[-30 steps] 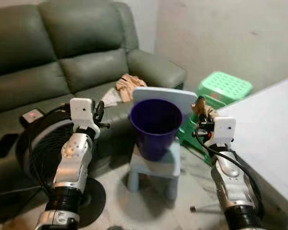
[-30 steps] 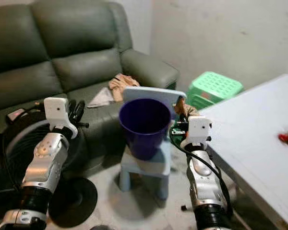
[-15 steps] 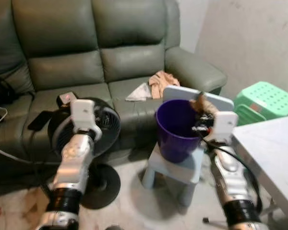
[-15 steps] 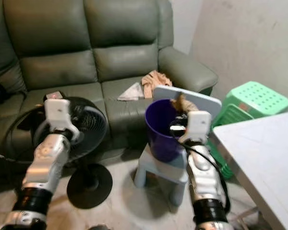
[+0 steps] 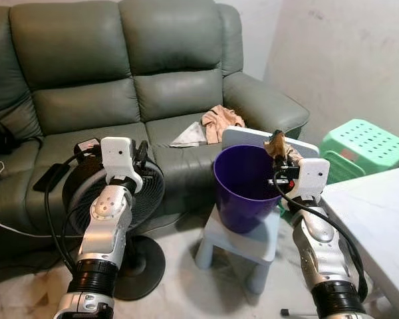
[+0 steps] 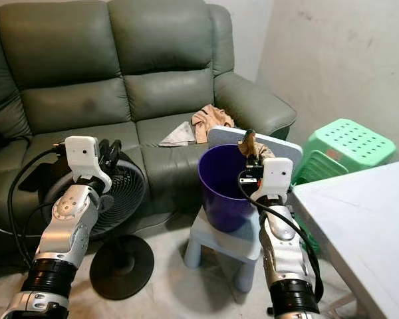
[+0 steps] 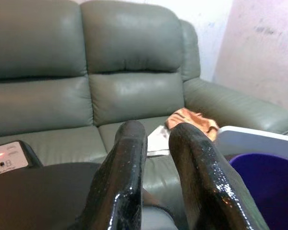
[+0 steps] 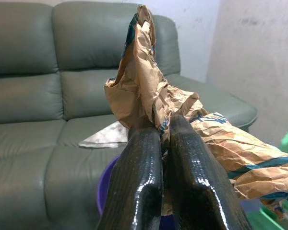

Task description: Picking trash to rubbish bin

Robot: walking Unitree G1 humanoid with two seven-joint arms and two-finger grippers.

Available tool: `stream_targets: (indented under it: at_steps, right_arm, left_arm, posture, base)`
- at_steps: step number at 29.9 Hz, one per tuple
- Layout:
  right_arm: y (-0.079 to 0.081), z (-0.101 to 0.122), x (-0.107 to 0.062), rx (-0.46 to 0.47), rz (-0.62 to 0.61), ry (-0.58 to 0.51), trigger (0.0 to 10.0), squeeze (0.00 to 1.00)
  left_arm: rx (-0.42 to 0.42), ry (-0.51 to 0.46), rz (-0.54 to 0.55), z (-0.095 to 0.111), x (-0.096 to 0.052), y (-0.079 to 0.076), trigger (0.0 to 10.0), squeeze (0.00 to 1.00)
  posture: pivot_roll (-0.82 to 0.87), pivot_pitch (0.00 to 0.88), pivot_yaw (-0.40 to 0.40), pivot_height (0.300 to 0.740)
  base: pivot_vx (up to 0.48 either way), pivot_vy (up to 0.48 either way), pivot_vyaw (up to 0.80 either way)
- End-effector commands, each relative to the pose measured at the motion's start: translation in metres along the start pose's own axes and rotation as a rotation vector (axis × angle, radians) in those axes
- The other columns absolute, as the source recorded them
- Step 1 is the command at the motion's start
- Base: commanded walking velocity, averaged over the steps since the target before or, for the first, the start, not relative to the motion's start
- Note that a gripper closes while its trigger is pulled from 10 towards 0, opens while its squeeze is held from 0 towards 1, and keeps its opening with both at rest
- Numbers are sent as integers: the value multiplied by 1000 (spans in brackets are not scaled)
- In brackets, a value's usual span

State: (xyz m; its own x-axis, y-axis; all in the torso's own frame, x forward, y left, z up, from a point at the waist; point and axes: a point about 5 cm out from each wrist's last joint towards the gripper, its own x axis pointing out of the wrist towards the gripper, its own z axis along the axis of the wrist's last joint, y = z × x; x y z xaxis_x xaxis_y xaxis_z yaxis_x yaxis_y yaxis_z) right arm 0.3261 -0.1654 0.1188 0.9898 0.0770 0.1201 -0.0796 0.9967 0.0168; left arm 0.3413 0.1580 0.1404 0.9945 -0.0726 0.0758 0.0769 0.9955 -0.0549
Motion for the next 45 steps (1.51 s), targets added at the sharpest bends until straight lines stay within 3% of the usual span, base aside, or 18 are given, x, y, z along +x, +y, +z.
stream_targets:
  at_steps: [1, 14, 22, 30, 36, 45]
  right_arm:
    - [-5, 3, 0, -5, -15, -4, 10000, 0]
    - [-1, 4, 2, -48, 25, -8, 10000, 0]
    - [1, 5, 5, -38, 37, -4, 10000, 0]
    - [2, 6, 6, -12, 45, -8, 10000, 0]
    - [2, 6, 7, -13, 53, 0, 10000, 0]
    - [0, 0, 17, -17, 30, 94, 10000, 0]
  left_arm:
    - [-5, 0, -22, 3, 4, -5, 10000, 0]
    - [-5, -5, -21, 5, 6, -7, 10000, 0]
    - [-7, -7, -16, 5, 6, -7, 10000, 0]
    - [13, -1, -4, 4, 5, -7, 10000, 0]
    - [11, -22, 4, 5, 5, -8, 10000, 0]
    - [26, -10, -79, 1, 1, -23, 10000, 0]
  posture:
    - [134, 0, -22, 715]
    - [139, 0, -27, 715]
    - [143, 0, -34, 715]
    - [144, 0, -38, 715]
    - [144, 0, -40, 715]
    - [148, 0, -44, 715]
  base:
    - [281, 0, 0]
    - [350, 0, 0]
    - [388, 0, 770]
    - [366, 0, 171]
    - [0, 0, 0]
    - [0, 0, 0]
